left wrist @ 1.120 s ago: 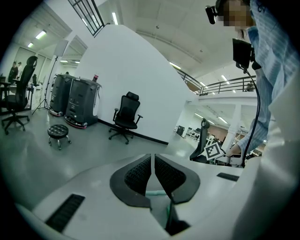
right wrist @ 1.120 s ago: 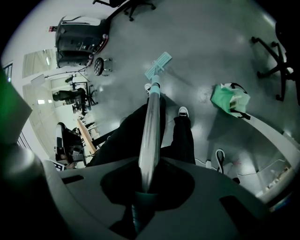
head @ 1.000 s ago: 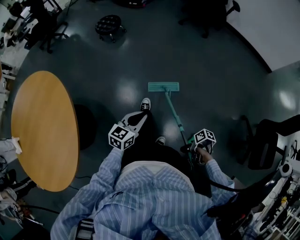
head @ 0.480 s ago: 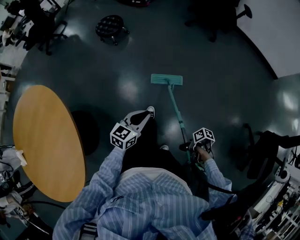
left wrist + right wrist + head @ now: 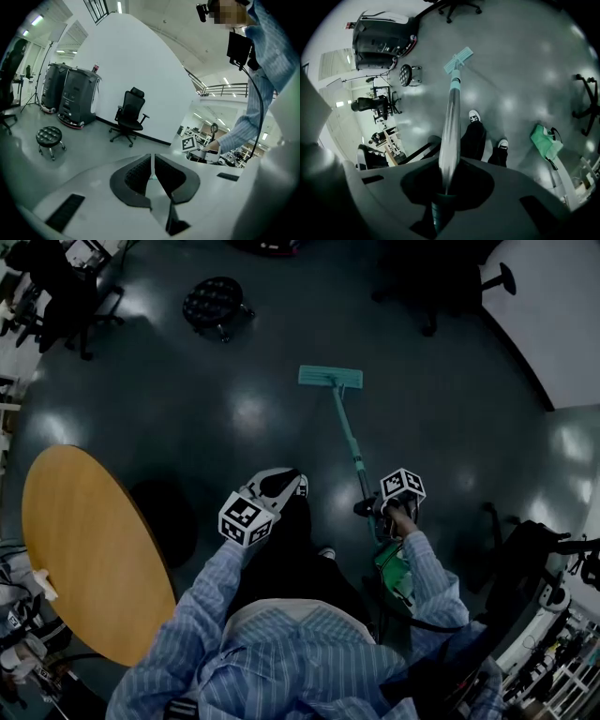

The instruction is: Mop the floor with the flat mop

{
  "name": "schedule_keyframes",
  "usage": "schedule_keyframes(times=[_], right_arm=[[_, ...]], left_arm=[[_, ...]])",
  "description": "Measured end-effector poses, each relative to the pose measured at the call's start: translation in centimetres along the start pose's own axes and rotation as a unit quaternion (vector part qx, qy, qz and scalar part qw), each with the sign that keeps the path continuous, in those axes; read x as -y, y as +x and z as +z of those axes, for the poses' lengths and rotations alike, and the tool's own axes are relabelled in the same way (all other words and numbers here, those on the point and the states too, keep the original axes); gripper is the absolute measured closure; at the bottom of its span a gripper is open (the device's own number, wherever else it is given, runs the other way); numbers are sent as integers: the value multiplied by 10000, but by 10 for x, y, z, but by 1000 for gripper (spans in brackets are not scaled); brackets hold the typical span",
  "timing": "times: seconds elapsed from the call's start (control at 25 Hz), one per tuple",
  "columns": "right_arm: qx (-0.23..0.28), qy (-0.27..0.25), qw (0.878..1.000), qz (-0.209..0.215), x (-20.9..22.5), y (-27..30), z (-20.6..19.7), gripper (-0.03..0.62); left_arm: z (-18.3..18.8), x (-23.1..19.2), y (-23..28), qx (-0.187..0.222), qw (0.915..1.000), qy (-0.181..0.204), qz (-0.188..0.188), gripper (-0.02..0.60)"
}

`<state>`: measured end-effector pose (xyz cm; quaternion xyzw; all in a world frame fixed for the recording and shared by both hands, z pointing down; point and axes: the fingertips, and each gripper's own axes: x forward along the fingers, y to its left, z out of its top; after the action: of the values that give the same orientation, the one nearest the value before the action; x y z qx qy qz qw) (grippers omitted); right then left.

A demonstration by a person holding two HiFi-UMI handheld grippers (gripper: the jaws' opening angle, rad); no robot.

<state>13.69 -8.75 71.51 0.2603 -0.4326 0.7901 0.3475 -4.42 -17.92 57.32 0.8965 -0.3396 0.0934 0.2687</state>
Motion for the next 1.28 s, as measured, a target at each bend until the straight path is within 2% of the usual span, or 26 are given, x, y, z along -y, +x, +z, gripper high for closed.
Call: schedule_keyframes(times=[0.2, 0.4, 0.72, 1.04, 1.28], right_arm=[[257, -68, 9996, -80, -52, -17, 94, 539], [508, -37, 9987, 67, -96, -36, 183, 540], [680, -158, 9975, -60, -158, -55, 309, 540], [906, -156, 9957, -107, -221, -60, 403, 540], [1017, -47, 9948, 35, -252, -58, 442, 539]], left_arm=[[19, -45, 9, 83, 9999, -84, 40, 555], [20, -80, 21, 59, 9996, -206, 160, 555], [24, -128, 33, 82, 9979, -488, 416, 555], [25, -156, 47, 161, 9966, -596, 549, 555], [-1, -162, 43, -26, 9947, -799, 640, 555]])
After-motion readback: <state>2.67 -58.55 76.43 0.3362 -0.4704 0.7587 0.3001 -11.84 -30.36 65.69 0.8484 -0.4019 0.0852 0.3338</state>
